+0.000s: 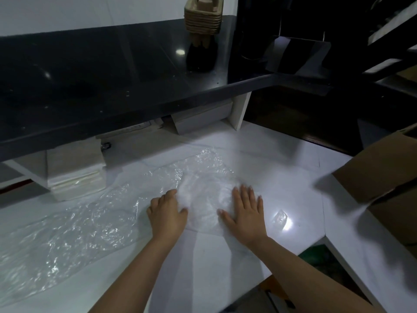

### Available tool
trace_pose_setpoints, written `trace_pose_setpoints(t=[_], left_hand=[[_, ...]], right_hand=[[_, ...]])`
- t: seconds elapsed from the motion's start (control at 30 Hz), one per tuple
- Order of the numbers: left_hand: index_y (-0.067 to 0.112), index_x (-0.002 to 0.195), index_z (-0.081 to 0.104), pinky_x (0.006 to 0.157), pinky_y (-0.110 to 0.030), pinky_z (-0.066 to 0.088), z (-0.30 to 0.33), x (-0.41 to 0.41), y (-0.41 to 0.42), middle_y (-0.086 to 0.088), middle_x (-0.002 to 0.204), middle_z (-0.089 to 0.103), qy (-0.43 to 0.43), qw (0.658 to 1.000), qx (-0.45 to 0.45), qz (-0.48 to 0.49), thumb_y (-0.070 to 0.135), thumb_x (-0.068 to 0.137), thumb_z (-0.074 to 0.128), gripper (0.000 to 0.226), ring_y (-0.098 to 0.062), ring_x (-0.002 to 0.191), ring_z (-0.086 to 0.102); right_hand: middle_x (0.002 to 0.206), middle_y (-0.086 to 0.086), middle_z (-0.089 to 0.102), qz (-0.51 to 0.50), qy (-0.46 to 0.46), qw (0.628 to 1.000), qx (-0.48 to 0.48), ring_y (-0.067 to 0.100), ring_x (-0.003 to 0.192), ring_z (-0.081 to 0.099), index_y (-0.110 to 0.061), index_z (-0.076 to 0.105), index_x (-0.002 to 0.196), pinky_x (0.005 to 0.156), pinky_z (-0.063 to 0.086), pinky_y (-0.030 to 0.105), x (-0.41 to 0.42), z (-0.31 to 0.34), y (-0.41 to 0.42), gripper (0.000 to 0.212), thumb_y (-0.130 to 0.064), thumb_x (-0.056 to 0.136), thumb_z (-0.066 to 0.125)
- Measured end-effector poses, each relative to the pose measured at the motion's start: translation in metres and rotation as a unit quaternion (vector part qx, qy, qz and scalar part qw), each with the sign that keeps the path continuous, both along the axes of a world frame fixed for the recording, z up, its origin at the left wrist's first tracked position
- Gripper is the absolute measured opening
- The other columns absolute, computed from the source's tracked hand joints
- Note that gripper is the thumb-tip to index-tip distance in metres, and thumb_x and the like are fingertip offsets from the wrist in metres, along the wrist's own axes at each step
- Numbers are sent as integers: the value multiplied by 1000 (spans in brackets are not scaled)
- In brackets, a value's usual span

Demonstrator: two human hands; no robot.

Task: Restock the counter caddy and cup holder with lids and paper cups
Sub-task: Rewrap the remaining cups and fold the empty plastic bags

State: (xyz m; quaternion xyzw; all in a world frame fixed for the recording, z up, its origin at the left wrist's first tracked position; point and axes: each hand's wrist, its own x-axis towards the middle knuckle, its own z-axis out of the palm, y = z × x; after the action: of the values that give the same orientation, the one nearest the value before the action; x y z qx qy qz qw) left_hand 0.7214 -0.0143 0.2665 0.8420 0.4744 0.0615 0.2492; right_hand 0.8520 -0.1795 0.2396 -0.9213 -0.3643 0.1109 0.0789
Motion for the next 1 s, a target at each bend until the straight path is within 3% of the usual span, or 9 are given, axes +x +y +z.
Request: trace_pose_setpoints(t=[0.13, 0.23, 0.33, 0.43, 0.63, 0.73, 0.8, 0.9, 1.0], left_hand=[[16, 134, 50, 88, -32, 43, 16, 3, 0, -1, 96, 58, -218, 974, -52, 9, 1, 86, 59, 51, -23, 97, 56], [27, 128, 48, 77, -21, 47, 33, 12, -5, 4, 94, 58, -343, 919, -178, 77, 2, 85, 64, 52, -12, 86, 61], [23, 127, 51, 86, -24, 50, 33, 17, -6, 6, 107, 64, -388, 860, -311, 112, 5, 77, 77, 59, -10, 97, 63], [21, 123, 58, 93, -32, 51, 20, 8, -8, 4, 112, 67, -301, 894, -323, 77, 10, 69, 85, 62, -12, 103, 64], [14, 89, 66, 68, -26, 52, 15, -2, -10, 2, 81, 69, -159, 963, -214, -37, 8, 74, 75, 18, -11, 74, 65], [3, 74, 57, 56, -36, 41, 15, 2, -8, -13, 69, 58, -91, 987, -128, -43, 4, 76, 58, 3, -22, 61, 53], [9, 76, 58, 56, -32, 34, 17, 2, -5, -12, 74, 52, -60, 992, -94, -65, 4, 80, 54, 8, -29, 70, 55], [22, 121, 66, 66, -25, 35, 18, -2, -1, -3, 80, 47, -80, 984, 22, -157, -5, 78, 53, 53, -25, 81, 52], [16, 126, 59, 64, -23, 36, 10, -9, 5, 4, 77, 59, -81, 912, 207, -346, -9, 50, 69, 81, -16, 76, 41]], right_hand=[[157, 13, 27, 82, -84, 993, -1, 34, 146, 21, -16, 32, 150, 114, 3, 54, -2, 10, 2, 78, -65, 88, 35], [156, 13, 29, 121, -89, 988, -17, 35, 145, 24, -16, 34, 149, 113, 7, 55, -7, 10, 5, 83, -69, 85, 37], [162, 10, 7, 97, -27, 995, -19, 30, 149, 1, -18, 15, 155, 115, -6, 48, -17, 5, 7, 92, -78, 85, 18], [161, 5, -14, 80, 3, 997, -14, 23, 146, -21, -23, -2, 155, 116, -17, 43, -17, 2, 4, 101, -82, 73, -7], [160, 4, -18, 67, 5, 997, -36, 22, 145, -24, -23, -6, 154, 117, -16, 45, -15, 2, 6, 103, -82, 71, -8], [162, 4, -12, 58, 17, 997, -37, 21, 147, -19, -23, 0, 155, 116, -16, 46, -12, 5, 14, 109, -87, 67, -7], [162, 2, -10, 56, 30, 997, -44, 19, 148, -16, -24, 3, 155, 116, -14, 47, -5, 9, 15, 105, -82, 67, -3], [161, -3, 13, 62, 55, 996, 11, 17, 150, 5, -23, 25, 151, 118, -2, 45, 8, 16, 10, 88, -69, 77, 14], [139, 5, 55, -9, 68, 983, 169, 26, 130, 49, -14, 57, 131, 108, 26, 30, 20, 25, 4, 44, -16, 88, 51]])
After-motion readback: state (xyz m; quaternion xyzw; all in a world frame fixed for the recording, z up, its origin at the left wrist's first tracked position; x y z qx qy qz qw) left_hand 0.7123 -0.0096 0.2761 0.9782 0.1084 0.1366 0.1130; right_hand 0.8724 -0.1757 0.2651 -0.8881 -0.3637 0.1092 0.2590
